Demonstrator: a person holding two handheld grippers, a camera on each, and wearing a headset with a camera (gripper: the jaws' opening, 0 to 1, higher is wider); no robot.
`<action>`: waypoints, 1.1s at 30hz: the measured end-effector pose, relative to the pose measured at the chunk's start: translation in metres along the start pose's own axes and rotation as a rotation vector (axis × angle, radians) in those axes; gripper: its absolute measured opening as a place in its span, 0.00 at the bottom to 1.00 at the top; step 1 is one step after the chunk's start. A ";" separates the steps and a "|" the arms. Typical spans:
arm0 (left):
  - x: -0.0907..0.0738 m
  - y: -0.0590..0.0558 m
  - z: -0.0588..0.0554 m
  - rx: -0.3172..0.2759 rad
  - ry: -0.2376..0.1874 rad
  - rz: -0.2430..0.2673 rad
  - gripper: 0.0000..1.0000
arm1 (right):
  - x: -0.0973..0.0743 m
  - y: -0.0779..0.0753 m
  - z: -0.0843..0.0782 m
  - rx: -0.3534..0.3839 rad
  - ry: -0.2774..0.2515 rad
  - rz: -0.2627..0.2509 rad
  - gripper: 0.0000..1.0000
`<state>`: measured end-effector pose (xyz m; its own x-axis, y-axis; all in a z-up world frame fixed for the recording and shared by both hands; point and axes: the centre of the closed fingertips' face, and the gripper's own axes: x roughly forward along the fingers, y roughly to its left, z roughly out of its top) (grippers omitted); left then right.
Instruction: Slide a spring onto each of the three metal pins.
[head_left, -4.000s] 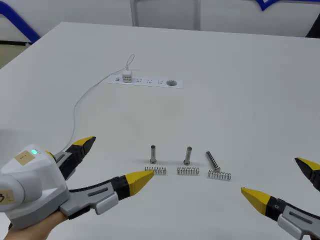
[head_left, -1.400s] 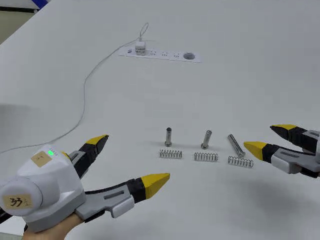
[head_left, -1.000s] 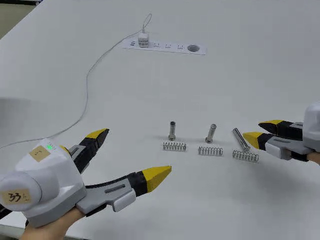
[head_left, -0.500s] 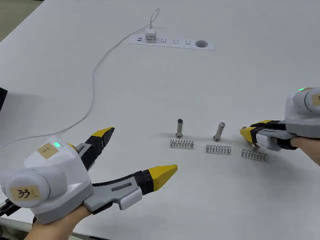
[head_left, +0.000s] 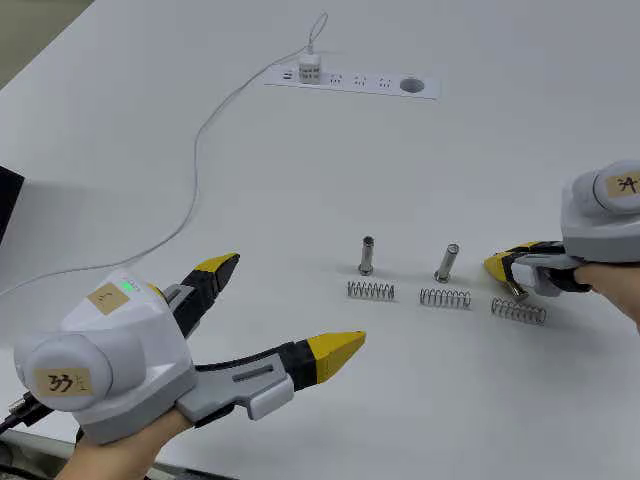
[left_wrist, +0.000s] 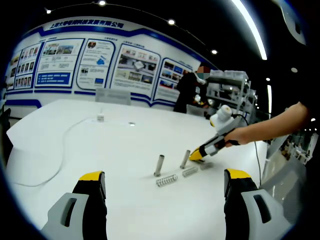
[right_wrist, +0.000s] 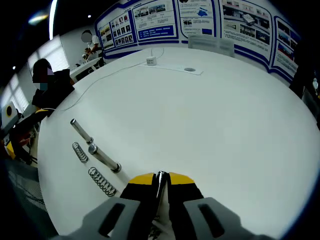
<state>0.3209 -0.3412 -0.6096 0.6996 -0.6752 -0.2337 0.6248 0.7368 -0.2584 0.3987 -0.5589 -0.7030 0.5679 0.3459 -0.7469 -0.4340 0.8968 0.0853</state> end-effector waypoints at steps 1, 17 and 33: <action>0.000 0.000 0.000 -0.001 0.000 0.000 1.00 | 0.000 0.001 0.001 0.001 -0.003 0.004 0.11; 0.002 -0.005 -0.002 0.005 0.004 -0.023 1.00 | -0.007 -0.003 -0.004 -0.004 0.014 -0.012 0.08; 0.003 -0.006 -0.004 0.001 0.011 -0.029 1.00 | -0.023 -0.008 0.004 -0.037 -0.047 -0.031 0.07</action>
<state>0.3177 -0.3476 -0.6120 0.6774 -0.6965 -0.2367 0.6451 0.7171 -0.2639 0.3920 -0.5731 -0.6835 0.6134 0.3311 -0.7171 -0.4406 0.8969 0.0373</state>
